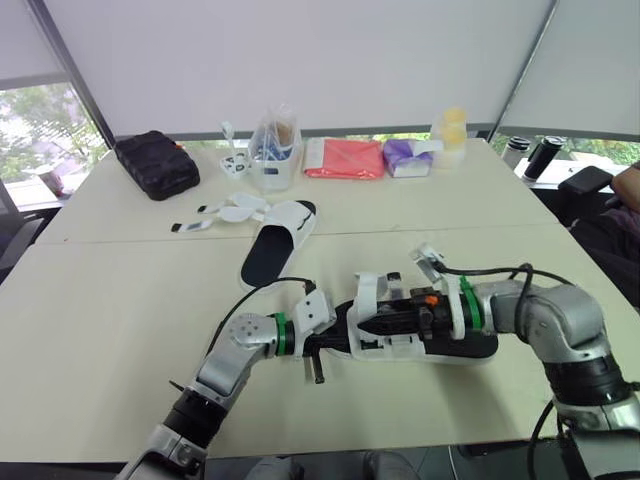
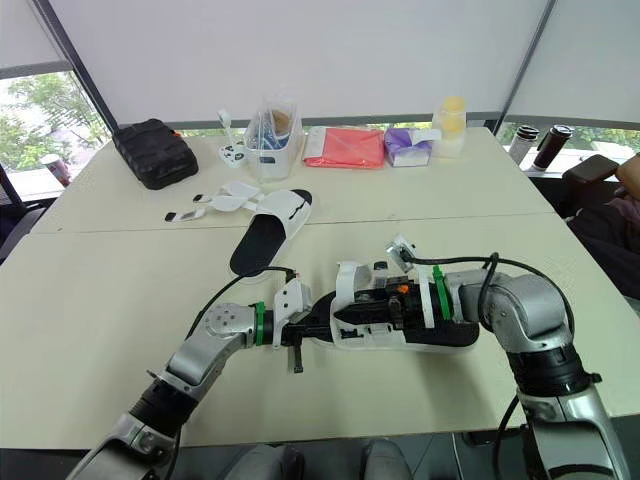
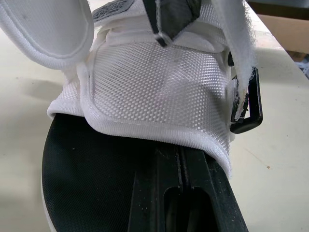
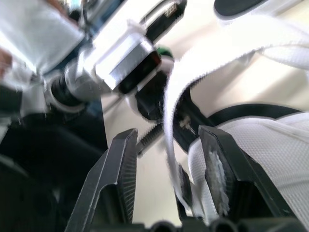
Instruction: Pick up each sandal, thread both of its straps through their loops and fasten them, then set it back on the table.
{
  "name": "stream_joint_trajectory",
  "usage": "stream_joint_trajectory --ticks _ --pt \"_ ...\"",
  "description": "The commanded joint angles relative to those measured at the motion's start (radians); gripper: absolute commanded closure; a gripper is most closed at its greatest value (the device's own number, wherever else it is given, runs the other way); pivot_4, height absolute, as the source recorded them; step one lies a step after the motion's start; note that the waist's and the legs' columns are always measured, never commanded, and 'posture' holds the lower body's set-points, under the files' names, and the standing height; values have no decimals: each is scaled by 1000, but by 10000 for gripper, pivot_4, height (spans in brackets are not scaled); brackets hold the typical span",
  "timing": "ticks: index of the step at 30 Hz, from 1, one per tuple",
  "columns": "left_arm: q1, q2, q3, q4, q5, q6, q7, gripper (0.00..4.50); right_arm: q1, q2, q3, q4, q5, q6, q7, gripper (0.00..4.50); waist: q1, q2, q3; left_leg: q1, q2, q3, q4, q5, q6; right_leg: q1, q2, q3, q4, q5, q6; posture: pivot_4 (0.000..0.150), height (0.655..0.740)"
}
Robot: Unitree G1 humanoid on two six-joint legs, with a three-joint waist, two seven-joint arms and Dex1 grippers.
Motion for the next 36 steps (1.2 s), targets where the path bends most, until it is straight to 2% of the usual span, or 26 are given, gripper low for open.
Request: stream_joint_trajectory --ticks 1,5,8,10,11,18,23,27,36 --pt "17 8 -11 51 27 38 23 45000 47 35 -82 -116 90 70 -96 22507 -1 0 0 0 0 0 0 0 0 0 0 0 0 0 0 1500 7400" --pt "10 6 -14 60 26 34 16 45000 86 77 -109 -181 121 100 -194 22507 -1 0 0 0 0 0 0 0 0 0 0 0 0 0 0 1500 7400" --pt "2 1 -19 73 27 29 11 45000 105 121 -100 -180 82 62 -291 31402 0 0 0 0 0 0 0 0 0 0 0 0 0 0 0 1500 7400" --pt "-1 2 -22 76 31 26 11 45000 103 135 -110 -164 85 49 -319 41841 -1 0 0 1 0 0 0 0 0 1 0 0 0 0 0 1500 7400" --pt "-2 2 -22 77 31 26 11 45000 101 141 -118 -158 98 56 -330 44603 -1 0 0 1 0 0 0 0 0 1 0 0 0 0 0 1500 7400" --pt "2 1 -20 75 31 27 17 45000 74 169 -192 -109 208 119 -378 44603 -2 0 0 2 0 0 0 0 0 1 0 0 0 0 0 1500 7400" --pt "5 -1 -16 77 27 31 19 45000 -13 108 -235 -20 298 200 -346 44603 -1 1 0 2 0 0 0 0 0 1 1 0 0 0 0 1500 7400" --pt "4 -2 -21 80 32 25 18 45000 -44 -12 -95 43 215 140 -240 44603 -1 1 0 1 0 0 0 0 0 1 0 0 0 0 0 1500 7400" --pt "21 4 -19 60 35 33 31 45000 -132 -103 78 165 112 26 -55 44603 -2 1 1 1 0 1 0 0 0 1 0 0 0 0 1 1500 7400"
